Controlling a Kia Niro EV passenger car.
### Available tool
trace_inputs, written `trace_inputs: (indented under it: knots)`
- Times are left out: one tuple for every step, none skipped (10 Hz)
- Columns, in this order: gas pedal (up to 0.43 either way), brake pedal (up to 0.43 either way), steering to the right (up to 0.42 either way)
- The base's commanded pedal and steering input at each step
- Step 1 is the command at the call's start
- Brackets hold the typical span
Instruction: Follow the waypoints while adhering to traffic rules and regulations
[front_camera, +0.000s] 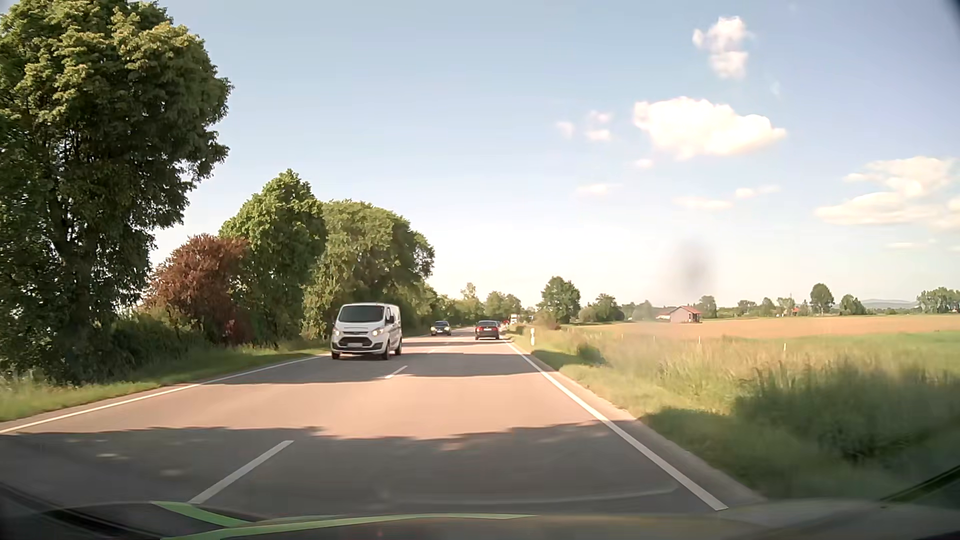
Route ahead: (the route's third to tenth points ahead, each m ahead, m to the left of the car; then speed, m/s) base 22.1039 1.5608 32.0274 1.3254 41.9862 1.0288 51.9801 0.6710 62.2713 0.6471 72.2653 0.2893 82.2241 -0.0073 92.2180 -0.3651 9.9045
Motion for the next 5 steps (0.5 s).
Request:
trace_inputs:
  knots:
    - [0.130, 0.000, 0.002]
    - [0.130, 0.000, 0.002]
    - [0.130, 0.000, 0.002]
    - [0.130, 0.000, 0.001]
    - [0.130, 0.000, 0.000]
